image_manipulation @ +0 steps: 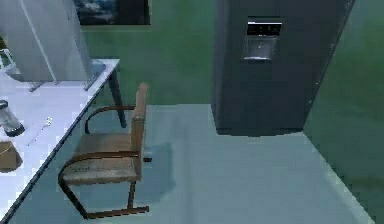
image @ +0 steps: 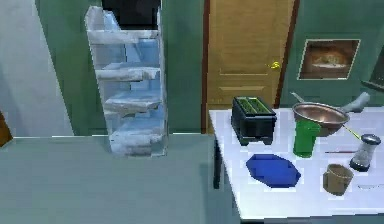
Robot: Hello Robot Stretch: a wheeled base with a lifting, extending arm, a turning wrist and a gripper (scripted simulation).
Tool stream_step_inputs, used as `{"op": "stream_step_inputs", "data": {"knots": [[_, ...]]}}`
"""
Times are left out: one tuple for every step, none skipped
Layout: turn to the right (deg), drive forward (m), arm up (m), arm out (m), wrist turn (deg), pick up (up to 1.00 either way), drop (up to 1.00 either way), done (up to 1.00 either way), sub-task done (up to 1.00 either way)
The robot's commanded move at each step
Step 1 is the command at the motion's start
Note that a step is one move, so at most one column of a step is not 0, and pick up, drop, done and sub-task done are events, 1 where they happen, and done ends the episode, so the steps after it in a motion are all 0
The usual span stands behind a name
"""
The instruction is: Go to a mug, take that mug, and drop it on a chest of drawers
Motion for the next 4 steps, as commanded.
{"op": "stream_step_inputs", "data": {"knots": [[21.0,0.0,0.0,0.0,0.0,0.0,0.0,0.0,0.0],[0.0,0.35,0.0,0.0,0.0,0.0,0.0,0.0,0.0],[-45.0,0.0,0.0,0.0,0.0,0.0,0.0,0.0,0.0],[-12.0,0.0,0.0,0.0,0.0,0.0,0.0,0.0,0.0]]}}
